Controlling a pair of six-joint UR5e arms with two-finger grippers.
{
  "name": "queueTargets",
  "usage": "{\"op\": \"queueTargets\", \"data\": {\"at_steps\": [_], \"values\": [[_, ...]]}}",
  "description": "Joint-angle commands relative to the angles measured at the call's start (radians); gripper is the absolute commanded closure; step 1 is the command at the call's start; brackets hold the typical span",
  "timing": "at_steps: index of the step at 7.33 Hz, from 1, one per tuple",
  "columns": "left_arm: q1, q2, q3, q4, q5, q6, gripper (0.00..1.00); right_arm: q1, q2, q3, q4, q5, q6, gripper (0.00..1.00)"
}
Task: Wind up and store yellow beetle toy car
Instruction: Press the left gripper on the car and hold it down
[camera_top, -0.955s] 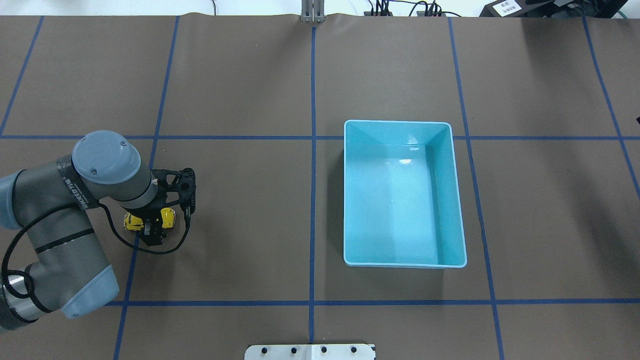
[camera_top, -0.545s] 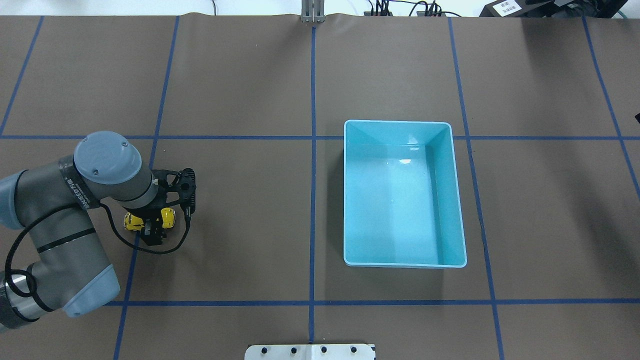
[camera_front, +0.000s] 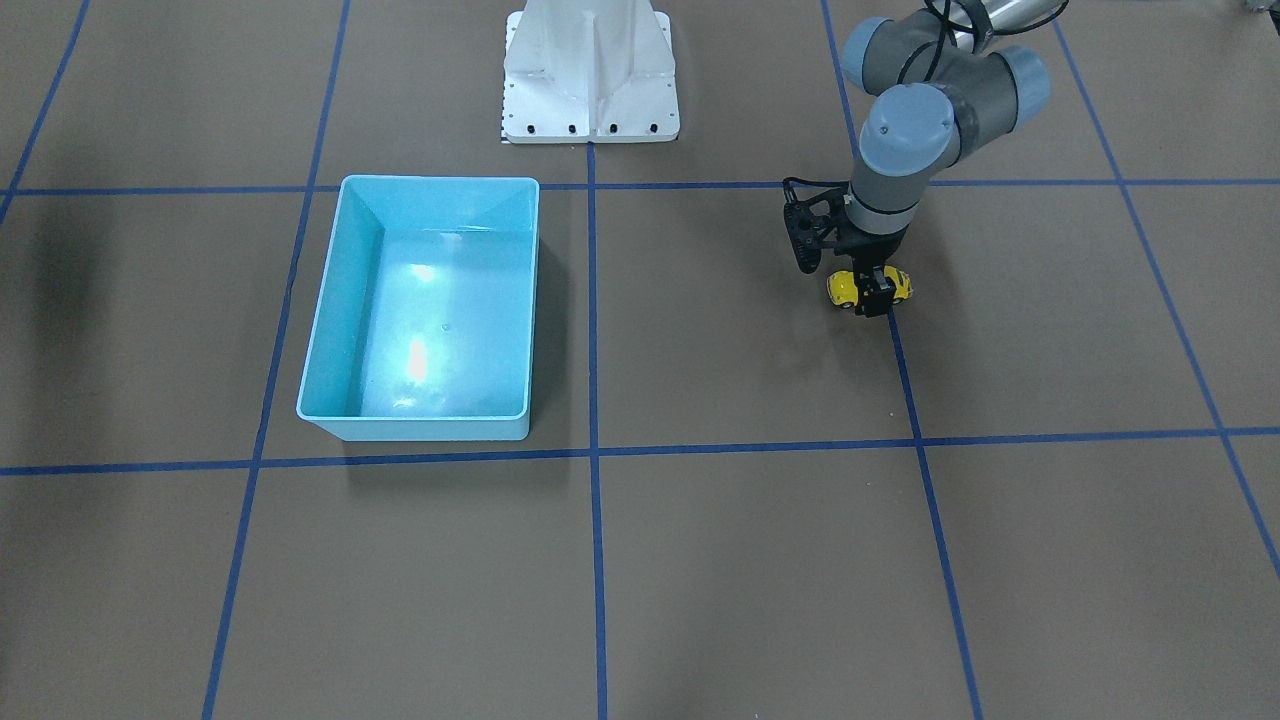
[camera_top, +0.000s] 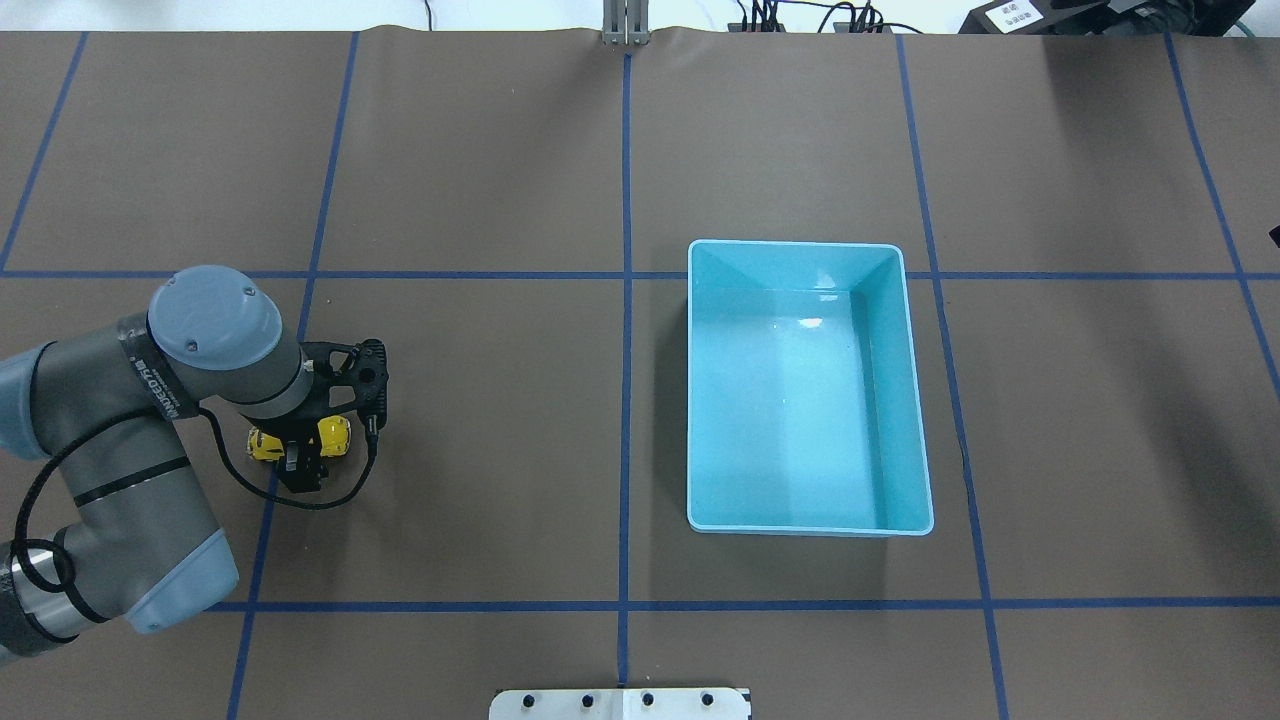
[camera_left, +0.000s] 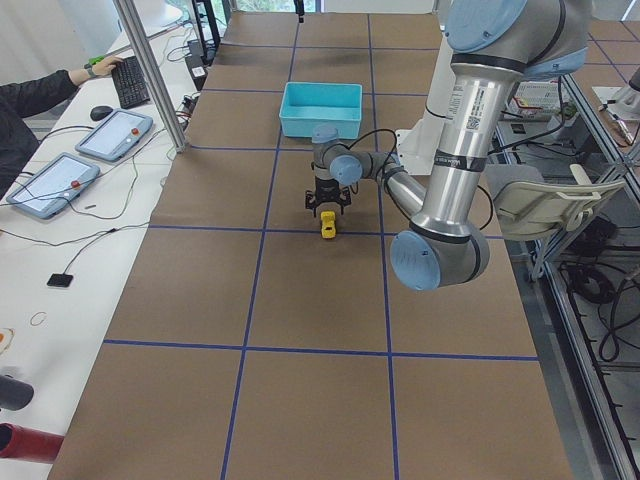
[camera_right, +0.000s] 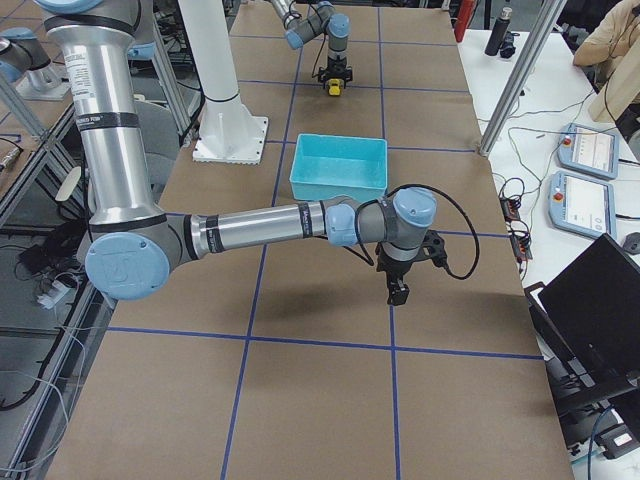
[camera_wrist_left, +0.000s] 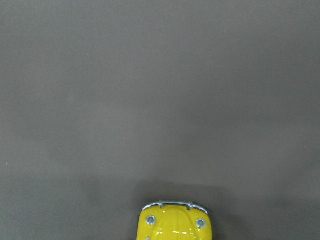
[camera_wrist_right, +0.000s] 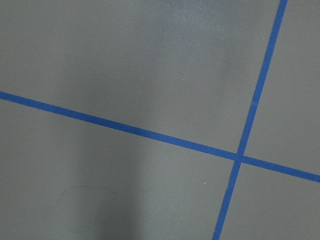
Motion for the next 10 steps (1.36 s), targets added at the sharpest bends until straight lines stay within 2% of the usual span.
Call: {"op": "queueTargets", "data": {"at_steps": [1, 2, 4, 6, 9, 10], "values": [[0.0, 0.0, 0.006, -0.003, 0.0, 0.003, 0.0, -0.002, -0.004, -0.02, 0.053, 0.001, 0.0, 0.0], [-0.002, 0.006, 0.01, -0.03, 0.0, 0.005, 0.02, -0.002, -0.005, -0.023, 0.064, 0.001, 0.0, 0.0], [-0.003, 0.006, 0.02, -0.057, 0.0, 0.003, 0.23, -0.002, -0.004, -0.023, 0.064, 0.001, 0.003, 0.0], [-0.003, 0.012, 0.02, -0.058, 0.0, 0.006, 0.48, -0.002, -0.004, -0.022, 0.064, 0.003, 0.003, 0.0], [-0.017, 0.013, 0.009, -0.057, -0.011, 0.008, 0.98, -0.002, -0.019, -0.026, 0.063, 0.003, 0.003, 0.0], [-0.018, 0.013, 0.004, -0.055, -0.011, 0.008, 1.0, 0.0, -0.019, -0.028, 0.063, 0.001, 0.003, 0.0]]}}
